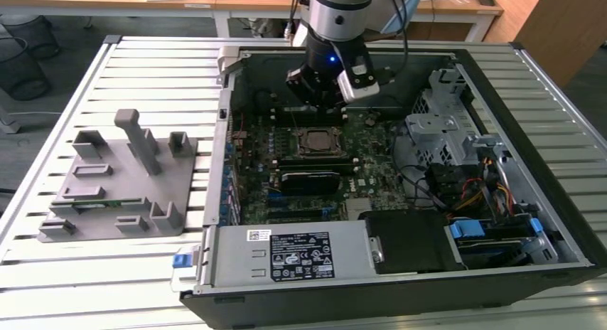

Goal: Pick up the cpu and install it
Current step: 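Install the first cpu locking lever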

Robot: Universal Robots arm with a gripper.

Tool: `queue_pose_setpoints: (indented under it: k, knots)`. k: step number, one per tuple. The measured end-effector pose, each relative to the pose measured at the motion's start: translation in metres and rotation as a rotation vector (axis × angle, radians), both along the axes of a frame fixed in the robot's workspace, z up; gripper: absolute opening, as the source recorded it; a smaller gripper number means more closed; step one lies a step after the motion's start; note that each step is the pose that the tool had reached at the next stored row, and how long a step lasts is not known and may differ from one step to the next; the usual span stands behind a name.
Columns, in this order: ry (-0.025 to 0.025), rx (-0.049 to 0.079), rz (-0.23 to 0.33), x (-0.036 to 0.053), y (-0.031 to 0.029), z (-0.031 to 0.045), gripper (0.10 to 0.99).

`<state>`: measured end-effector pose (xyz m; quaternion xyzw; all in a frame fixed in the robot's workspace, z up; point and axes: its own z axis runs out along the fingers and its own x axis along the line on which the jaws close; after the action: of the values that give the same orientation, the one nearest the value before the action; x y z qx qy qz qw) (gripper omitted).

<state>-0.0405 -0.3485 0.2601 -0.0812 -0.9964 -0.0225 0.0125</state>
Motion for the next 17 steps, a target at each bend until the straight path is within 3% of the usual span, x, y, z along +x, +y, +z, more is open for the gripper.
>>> queue_pose_setpoints:
  k: [13, 15, 17]
  knots:
    - [-0.0001, 0.000, 0.237, 0.0000, 0.0000, -0.0007, 0.106]
    - [-0.0045, 0.000, 0.263, 0.0000, 0.0000, -0.0007, 0.106]
    - [-0.0149, -0.002, 0.279, 0.0000, 0.0000, -0.0009, 0.106]
